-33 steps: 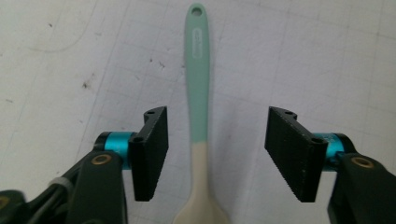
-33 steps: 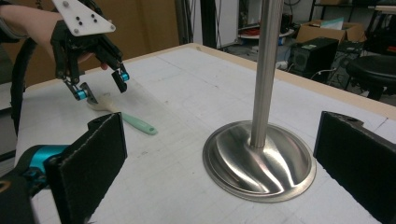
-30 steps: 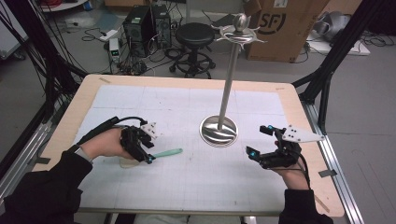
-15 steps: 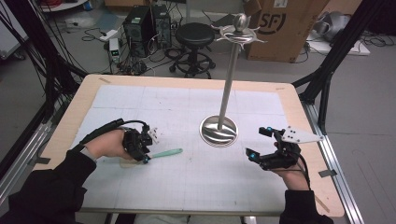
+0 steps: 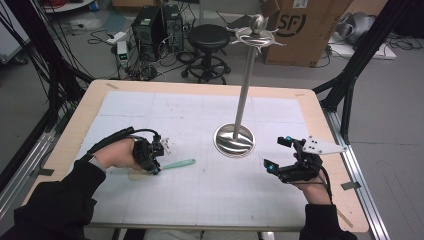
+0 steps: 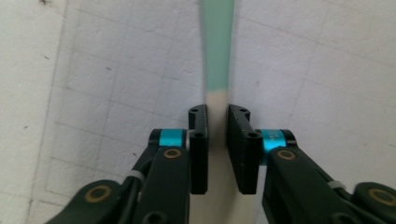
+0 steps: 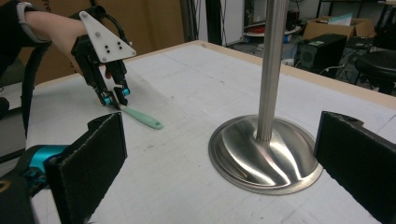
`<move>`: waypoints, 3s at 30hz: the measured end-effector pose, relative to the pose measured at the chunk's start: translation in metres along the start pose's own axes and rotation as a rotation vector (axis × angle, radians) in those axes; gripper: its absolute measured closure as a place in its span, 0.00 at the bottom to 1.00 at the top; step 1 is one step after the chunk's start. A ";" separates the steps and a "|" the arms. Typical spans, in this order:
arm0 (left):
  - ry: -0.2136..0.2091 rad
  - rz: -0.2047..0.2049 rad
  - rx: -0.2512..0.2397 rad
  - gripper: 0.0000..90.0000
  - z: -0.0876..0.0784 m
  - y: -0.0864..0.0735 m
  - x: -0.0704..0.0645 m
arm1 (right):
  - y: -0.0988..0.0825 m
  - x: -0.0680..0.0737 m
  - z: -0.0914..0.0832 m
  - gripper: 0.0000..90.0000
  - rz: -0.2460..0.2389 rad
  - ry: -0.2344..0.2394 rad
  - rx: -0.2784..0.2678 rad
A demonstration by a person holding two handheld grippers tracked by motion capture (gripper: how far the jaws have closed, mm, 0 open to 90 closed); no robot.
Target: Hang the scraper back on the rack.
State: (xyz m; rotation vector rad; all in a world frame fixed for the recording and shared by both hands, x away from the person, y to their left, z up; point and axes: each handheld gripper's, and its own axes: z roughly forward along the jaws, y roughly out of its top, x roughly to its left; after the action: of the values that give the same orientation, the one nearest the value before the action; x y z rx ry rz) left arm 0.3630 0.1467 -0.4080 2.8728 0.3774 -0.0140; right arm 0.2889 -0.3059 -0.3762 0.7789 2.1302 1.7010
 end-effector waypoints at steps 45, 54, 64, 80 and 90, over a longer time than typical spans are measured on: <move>0.074 -0.189 -0.722 0.89 -0.053 -0.014 -0.012 | -0.003 -0.008 -0.005 0.02 0.021 -0.024 -0.012; 0.124 -0.305 -0.923 0.89 -0.061 -0.012 -0.010 | 0.001 -0.014 -0.002 0.02 0.019 -0.016 -0.023; 0.144 -0.307 -1.053 0.89 -0.087 -0.002 -0.011 | 0.004 -0.015 0.006 0.02 -0.003 -0.002 -0.011; 0.185 -0.220 -1.149 0.89 -0.130 0.049 -0.028 | 0.004 -0.013 0.005 0.02 -0.003 -0.002 -0.004; 0.272 -0.204 -1.184 0.89 -0.154 0.074 -0.028 | 0.003 -0.014 0.002 0.02 0.001 -0.005 -0.008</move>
State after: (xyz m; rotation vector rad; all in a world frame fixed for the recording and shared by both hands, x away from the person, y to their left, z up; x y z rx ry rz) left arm 0.3519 0.1069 -0.2401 1.6583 0.4992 0.4169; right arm 0.3021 -0.3118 -0.3752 0.7817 2.1187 1.7050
